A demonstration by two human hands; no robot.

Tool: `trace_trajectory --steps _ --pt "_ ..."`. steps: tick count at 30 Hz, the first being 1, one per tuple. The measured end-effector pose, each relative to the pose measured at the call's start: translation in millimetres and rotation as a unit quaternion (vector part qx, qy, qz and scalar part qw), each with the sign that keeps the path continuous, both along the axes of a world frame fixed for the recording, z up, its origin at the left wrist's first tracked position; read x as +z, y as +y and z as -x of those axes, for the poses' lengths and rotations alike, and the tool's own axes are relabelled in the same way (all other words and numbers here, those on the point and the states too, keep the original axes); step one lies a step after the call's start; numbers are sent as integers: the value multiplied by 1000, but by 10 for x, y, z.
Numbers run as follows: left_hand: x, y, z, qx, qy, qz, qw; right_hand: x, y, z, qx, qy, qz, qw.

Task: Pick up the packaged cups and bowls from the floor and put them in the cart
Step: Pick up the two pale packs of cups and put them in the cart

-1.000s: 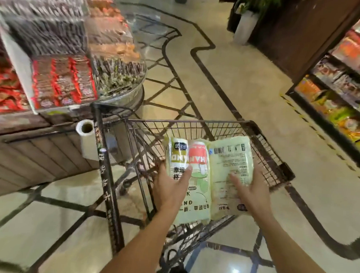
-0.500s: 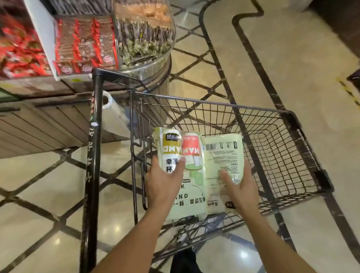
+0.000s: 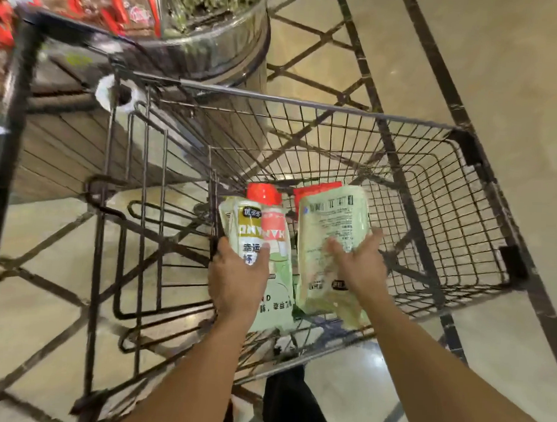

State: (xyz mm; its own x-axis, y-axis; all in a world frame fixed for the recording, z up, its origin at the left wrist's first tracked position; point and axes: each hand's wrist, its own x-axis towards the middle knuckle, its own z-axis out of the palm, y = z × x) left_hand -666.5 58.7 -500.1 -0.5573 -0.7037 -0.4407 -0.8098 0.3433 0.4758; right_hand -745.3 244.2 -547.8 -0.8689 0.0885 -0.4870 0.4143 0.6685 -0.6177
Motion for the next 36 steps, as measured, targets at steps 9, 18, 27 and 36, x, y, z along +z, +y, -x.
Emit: trace_trajectory --steps 9,18,27,36 --pt "-531 -112 76 -29 -63 -83 994 -330 -64 183 84 -147 -8 986" --pt "-46 -214 163 -126 -28 -19 991 -57 -242 294 237 -82 -171 953" --pt "1567 -975 -110 -326 30 266 906 1564 -1045 20 338 134 -265 893" --pt "3214 -2829 -1658 -208 73 386 896 3537 -2910 -957 414 380 -234 794"
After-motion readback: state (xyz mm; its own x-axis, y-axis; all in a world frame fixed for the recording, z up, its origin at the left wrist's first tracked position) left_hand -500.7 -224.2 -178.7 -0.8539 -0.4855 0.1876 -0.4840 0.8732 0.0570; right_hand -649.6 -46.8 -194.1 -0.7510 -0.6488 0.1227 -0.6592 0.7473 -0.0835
